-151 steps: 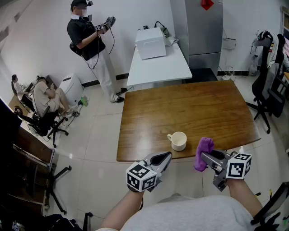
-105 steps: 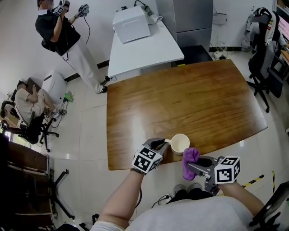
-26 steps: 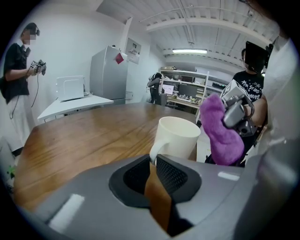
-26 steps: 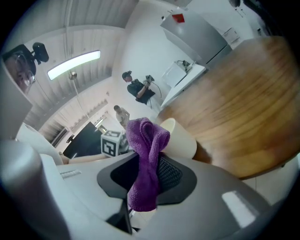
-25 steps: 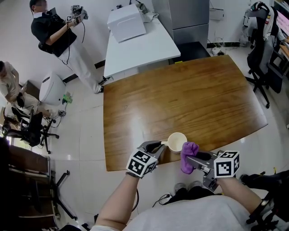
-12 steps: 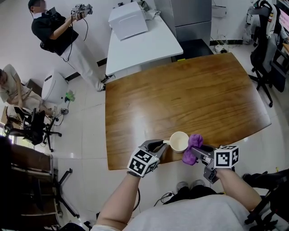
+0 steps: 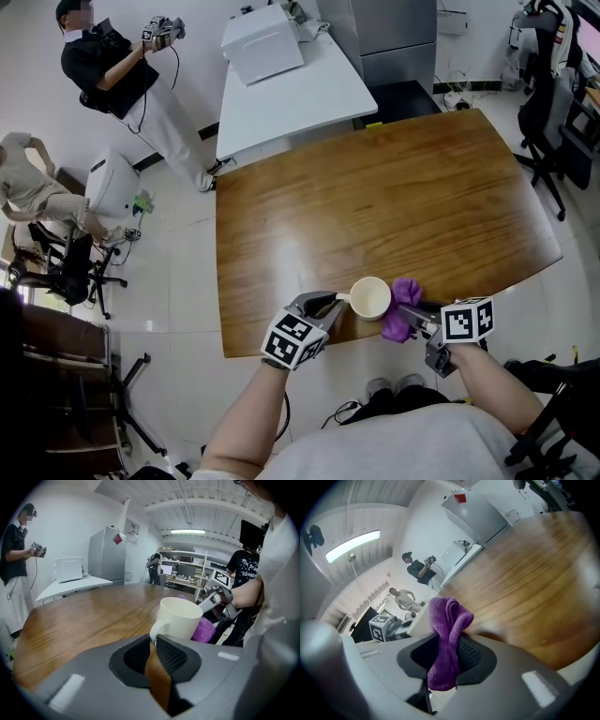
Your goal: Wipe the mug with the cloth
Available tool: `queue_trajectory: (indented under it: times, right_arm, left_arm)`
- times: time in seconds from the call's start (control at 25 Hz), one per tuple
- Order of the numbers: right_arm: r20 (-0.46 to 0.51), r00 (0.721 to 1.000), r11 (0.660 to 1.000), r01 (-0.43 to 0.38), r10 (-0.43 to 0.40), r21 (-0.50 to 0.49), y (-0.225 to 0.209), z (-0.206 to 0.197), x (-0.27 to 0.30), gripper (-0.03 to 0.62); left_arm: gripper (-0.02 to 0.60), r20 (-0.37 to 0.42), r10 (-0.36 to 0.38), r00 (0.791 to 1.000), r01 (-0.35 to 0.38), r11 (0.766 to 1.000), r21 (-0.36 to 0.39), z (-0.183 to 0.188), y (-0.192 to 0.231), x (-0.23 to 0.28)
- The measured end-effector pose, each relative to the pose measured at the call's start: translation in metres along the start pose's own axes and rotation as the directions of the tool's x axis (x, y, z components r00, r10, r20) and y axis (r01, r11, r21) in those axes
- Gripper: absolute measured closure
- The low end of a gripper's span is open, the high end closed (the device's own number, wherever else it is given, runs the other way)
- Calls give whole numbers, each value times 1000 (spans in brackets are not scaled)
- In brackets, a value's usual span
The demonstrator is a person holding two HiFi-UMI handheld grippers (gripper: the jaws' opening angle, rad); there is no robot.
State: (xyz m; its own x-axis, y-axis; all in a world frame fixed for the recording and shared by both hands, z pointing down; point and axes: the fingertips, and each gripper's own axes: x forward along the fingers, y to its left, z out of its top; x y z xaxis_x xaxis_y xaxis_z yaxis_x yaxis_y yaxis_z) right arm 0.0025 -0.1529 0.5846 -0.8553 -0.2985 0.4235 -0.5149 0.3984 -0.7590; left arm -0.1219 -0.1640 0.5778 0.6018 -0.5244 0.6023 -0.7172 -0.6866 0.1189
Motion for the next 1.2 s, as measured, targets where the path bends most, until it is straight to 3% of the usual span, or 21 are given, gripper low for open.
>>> queue_trajectory:
  times: [0.2,0.4,0.8,1.2]
  right_arm:
    - [66,996,994,-61,67,-95,32,51,-21,490]
    - [74,995,989,-58,69,-138,32,75,-18,490]
    - [-18,996,996,-88,88,-22,7,56,21,490]
    - [-108,994,999,7,-11,-42,-14,37,37,490]
  left_arm:
    - [543,-6,-12,1000,12,1000,11,1,1,3]
    - [543,-13,-12,1000,12,1000,8,2,-1,1]
    - [546,-2,4,1000,-4,1000,-14,4,2,6]
    - [553,16,20,1000,-20,999,-37,6,5,6]
